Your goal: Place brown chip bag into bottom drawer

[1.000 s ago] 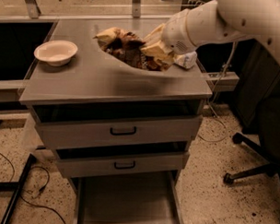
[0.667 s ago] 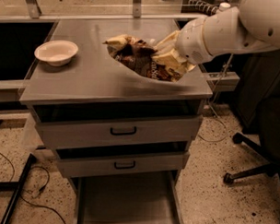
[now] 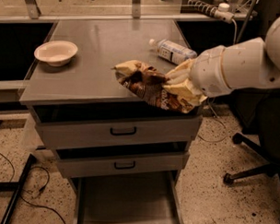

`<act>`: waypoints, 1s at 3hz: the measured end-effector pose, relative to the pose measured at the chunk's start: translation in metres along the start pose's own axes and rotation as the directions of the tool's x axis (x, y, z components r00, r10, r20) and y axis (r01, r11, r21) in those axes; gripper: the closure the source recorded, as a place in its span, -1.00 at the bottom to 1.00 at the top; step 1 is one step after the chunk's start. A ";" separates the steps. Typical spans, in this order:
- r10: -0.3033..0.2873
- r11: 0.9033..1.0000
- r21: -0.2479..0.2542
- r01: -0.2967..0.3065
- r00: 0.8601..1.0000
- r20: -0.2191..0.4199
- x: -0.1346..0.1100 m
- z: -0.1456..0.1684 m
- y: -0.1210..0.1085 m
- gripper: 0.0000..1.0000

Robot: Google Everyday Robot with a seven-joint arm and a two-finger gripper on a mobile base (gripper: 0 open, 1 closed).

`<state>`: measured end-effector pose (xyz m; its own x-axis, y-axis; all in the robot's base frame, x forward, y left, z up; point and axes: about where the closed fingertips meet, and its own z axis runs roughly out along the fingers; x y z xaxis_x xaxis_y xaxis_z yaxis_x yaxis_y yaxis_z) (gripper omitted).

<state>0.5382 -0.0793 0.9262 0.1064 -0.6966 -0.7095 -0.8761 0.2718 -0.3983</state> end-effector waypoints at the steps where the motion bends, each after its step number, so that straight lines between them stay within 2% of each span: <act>1: -0.006 0.995 -0.103 0.004 1.000 -0.025 0.019 0.002 0.076 1.00; 2: -0.007 0.995 -0.104 0.004 1.000 -0.025 0.019 0.002 0.076 1.00; 3: -0.026 0.986 -0.162 0.026 1.000 0.004 0.028 0.026 0.096 1.00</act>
Offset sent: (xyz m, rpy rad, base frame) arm -0.0877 0.0114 -0.0745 -0.0299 0.1208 0.0971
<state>0.4695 -0.0554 0.8533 0.1309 -0.7006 -0.7014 -0.9376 0.1423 -0.3172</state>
